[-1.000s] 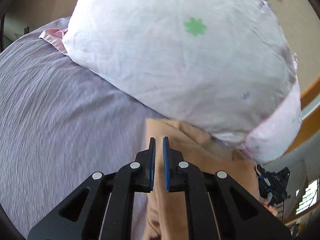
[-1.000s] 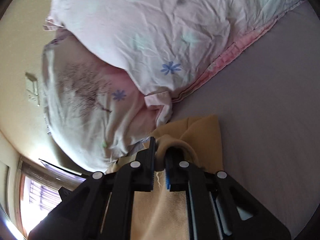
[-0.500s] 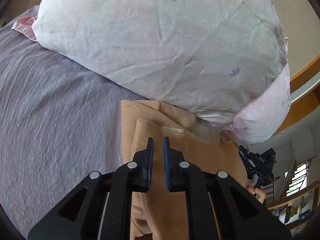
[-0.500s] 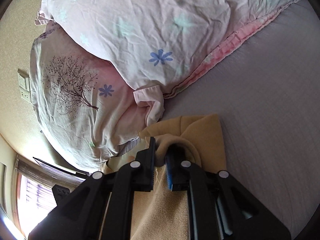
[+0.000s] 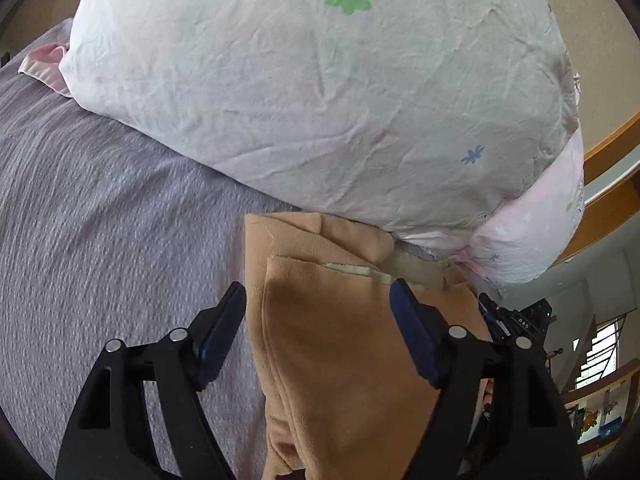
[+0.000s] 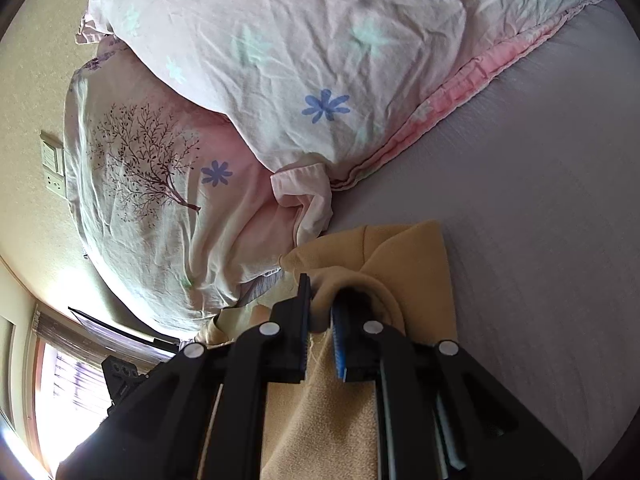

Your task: Fold small clothes

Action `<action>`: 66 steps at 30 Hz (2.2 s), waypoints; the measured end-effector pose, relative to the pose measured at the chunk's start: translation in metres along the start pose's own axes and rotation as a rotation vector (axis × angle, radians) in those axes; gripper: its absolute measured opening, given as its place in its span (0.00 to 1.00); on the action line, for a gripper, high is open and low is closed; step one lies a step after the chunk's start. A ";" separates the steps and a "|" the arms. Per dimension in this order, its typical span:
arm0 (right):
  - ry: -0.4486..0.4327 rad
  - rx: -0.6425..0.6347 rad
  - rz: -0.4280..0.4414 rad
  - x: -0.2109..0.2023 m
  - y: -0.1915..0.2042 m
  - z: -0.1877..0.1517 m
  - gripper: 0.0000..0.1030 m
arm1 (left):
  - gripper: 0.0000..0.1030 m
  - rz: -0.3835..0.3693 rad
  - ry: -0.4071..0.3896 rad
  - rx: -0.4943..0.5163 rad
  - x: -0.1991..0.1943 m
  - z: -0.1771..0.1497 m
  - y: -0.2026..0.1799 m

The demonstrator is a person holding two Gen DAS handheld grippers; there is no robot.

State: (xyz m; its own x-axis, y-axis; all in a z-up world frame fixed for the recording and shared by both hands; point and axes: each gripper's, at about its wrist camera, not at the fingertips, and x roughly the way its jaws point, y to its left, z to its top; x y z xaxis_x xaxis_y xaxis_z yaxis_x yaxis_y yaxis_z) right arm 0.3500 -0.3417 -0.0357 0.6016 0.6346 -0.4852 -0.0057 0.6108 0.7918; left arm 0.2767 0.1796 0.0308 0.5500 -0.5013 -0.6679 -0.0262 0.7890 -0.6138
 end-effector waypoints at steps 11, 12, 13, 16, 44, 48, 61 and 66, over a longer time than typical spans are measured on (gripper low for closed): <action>-0.005 0.011 0.022 -0.001 -0.004 0.001 0.12 | 0.52 0.054 0.029 -0.004 0.019 -0.003 -0.005; -0.006 0.011 0.024 -0.002 -0.004 0.001 0.12 | 0.52 0.057 0.026 0.002 0.017 -0.002 -0.005; -0.007 0.011 0.024 -0.002 -0.003 0.001 0.12 | 0.52 0.058 0.026 0.007 0.016 -0.002 -0.004; -0.007 0.009 0.028 -0.002 -0.003 0.000 0.12 | 0.45 0.067 0.037 0.013 0.018 -0.004 -0.005; -0.170 -0.054 -0.125 -0.036 0.033 0.025 0.79 | 0.43 0.134 -0.228 -0.104 -0.014 0.021 0.013; -0.024 -0.114 0.012 -0.035 0.048 0.004 0.79 | 0.43 0.040 -0.176 -0.004 -0.032 -0.004 -0.001; 0.014 -0.153 -0.051 -0.062 0.058 -0.040 0.92 | 0.44 0.062 -0.043 0.007 -0.036 -0.060 0.015; 0.060 -0.137 -0.018 -0.055 0.057 -0.050 0.92 | 0.44 0.054 0.001 -0.024 -0.015 -0.073 0.005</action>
State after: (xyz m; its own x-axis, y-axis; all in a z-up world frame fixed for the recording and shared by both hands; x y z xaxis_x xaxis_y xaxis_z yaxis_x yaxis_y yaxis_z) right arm 0.2766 -0.3184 0.0182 0.5535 0.6476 -0.5238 -0.1062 0.6786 0.7267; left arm 0.2072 0.1650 0.0069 0.5464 -0.4587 -0.7007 -0.0755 0.8063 -0.5867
